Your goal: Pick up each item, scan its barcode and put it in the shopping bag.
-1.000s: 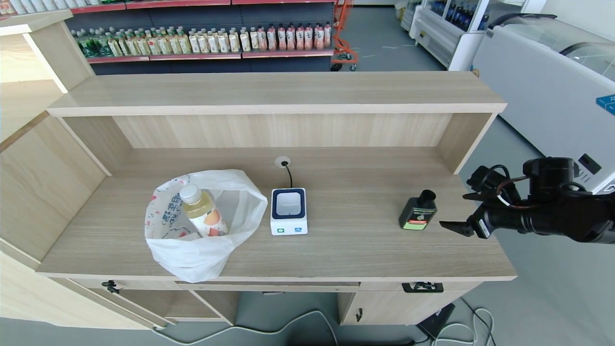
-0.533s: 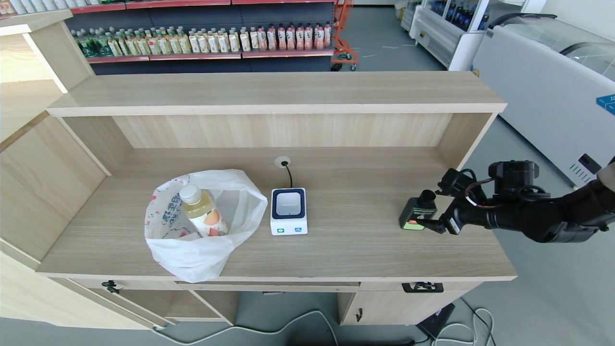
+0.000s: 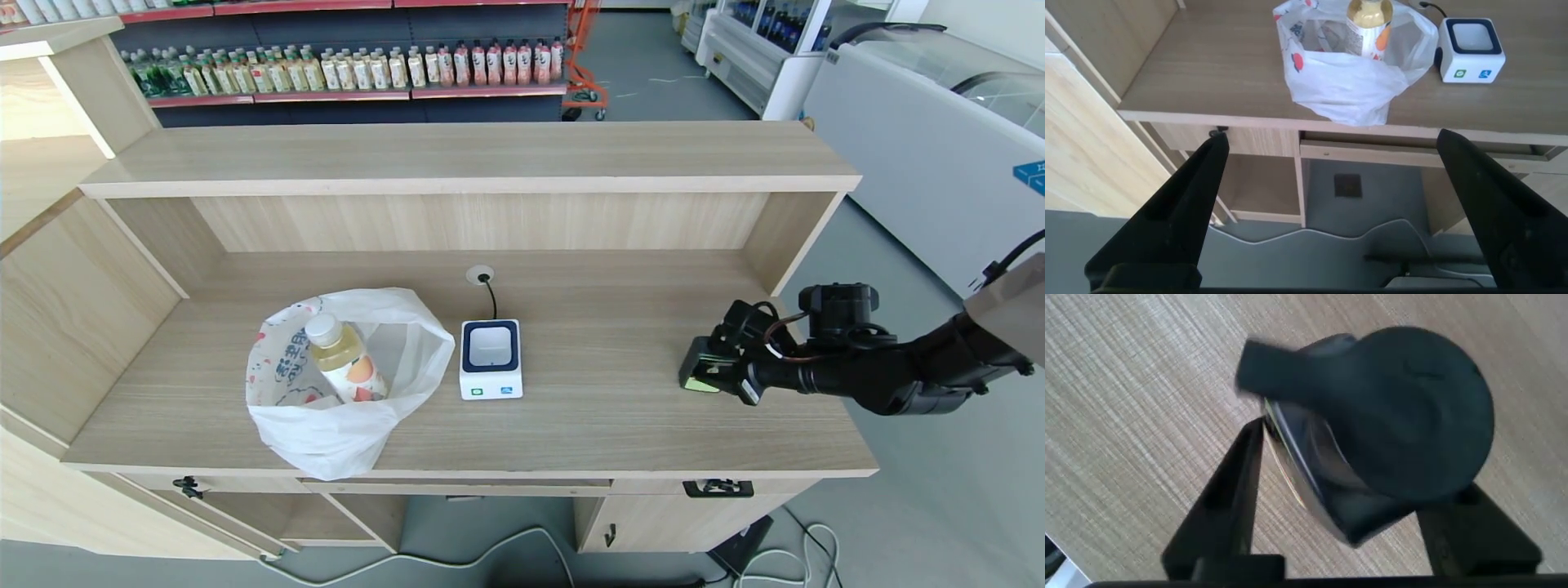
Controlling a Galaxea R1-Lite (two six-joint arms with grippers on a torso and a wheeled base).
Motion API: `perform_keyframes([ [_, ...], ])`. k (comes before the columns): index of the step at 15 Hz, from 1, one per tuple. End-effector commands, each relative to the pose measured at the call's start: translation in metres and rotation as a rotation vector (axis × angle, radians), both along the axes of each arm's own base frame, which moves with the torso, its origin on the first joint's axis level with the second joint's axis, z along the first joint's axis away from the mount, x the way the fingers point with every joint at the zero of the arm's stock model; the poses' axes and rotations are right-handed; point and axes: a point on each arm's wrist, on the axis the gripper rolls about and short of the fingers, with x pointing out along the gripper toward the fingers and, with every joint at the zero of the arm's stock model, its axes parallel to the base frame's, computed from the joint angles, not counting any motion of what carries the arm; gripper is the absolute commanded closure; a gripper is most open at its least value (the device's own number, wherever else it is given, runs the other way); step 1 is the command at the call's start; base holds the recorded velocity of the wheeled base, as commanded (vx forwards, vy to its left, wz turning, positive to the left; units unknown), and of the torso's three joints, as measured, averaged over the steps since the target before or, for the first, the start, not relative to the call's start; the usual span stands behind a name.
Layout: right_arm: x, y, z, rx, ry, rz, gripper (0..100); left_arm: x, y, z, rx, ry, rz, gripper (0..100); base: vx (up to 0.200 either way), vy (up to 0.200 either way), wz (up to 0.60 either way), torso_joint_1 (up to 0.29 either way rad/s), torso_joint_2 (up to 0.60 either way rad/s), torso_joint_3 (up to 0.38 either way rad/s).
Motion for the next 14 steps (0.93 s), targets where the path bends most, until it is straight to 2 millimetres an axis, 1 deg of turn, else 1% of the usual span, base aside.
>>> perform_keyframes([
  [1,0.001,0.000,-0.005,-0.002,0.011,0.000,100,0.000,0.000,0.000,0.000,-0.001,0.000,0,0.000,0.000,0.00,0.000,0.00,0.000],
  [3,-0.002,-0.002,-0.002,0.000,0.009,-0.002,100,0.000,0.000,0.000,0.000,-0.001,0.000,0,0.000,0.000,0.00,0.000,0.00,0.000],
  [4,-0.004,-0.002,0.005,0.004,-0.004,-0.004,100,0.000,0.000,0.000,0.000,-0.001,0.000,0,0.000,0.000,0.00,0.000,0.00,0.000],
  [5,-0.008,-0.002,0.017,0.009,-0.030,-0.005,100,0.000,0.000,0.000,0.000,-0.001,0.000,0,0.000,0.000,0.00,0.000,0.00,0.000],
  [6,-0.015,-0.003,0.034,0.014,-0.066,-0.010,100,0.000,0.000,0.000,0.000,-0.001,0.000,0,0.000,0.000,0.00,0.000,0.00,0.000],
  [7,-0.028,-0.008,0.054,0.014,-0.109,-0.022,100,0.000,0.000,0.000,0.000,-0.001,0.000,0,0.000,0.000,0.00,0.000,0.00,0.000],
  [8,-0.052,-0.014,0.080,0.013,-0.182,-0.038,100,0.000,0.000,0.000,0.000,-0.001,0.000,0,0.000,0.000,0.00,0.000,0.00,0.000],
  [9,-0.082,-0.024,0.100,0.000,-0.272,-0.069,100,0.000,0.000,0.000,0.000,-0.001,0.000,0,0.000,0.000,0.00,0.000,0.00,0.000],
  [10,-0.108,-0.032,0.114,-0.033,-0.381,-0.093,100,0.000,0.000,0.000,0.000,-0.001,0.000,0,0.000,0.000,0.00,0.000,0.00,0.000],
  [11,-0.137,-0.039,0.123,-0.129,-0.540,-0.101,100,0.000,0.000,0.000,0.000,-0.001,0.000,0,0.000,0.000,0.00,0.000,0.00,0.000],
  [12,-0.160,-0.039,0.127,-0.248,-0.691,-0.080,100,0.000,0.000,0.000,0.000,-0.001,0.000,0,0.000,0.000,0.00,0.000,0.00,0.000],
  [13,-0.170,-0.035,0.135,-0.346,-0.826,-0.013,100,0.000,0.000,0.000,0.000,-0.001,0.000,0,0.000,0.000,0.00,0.000,0.00,0.000],
  [14,-0.172,-0.030,0.140,-0.387,-0.902,0.061,100,0.000,0.000,0.000,0.000,-0.001,0.000,0,0.000,0.000,0.00,0.000,0.00,0.000],
])
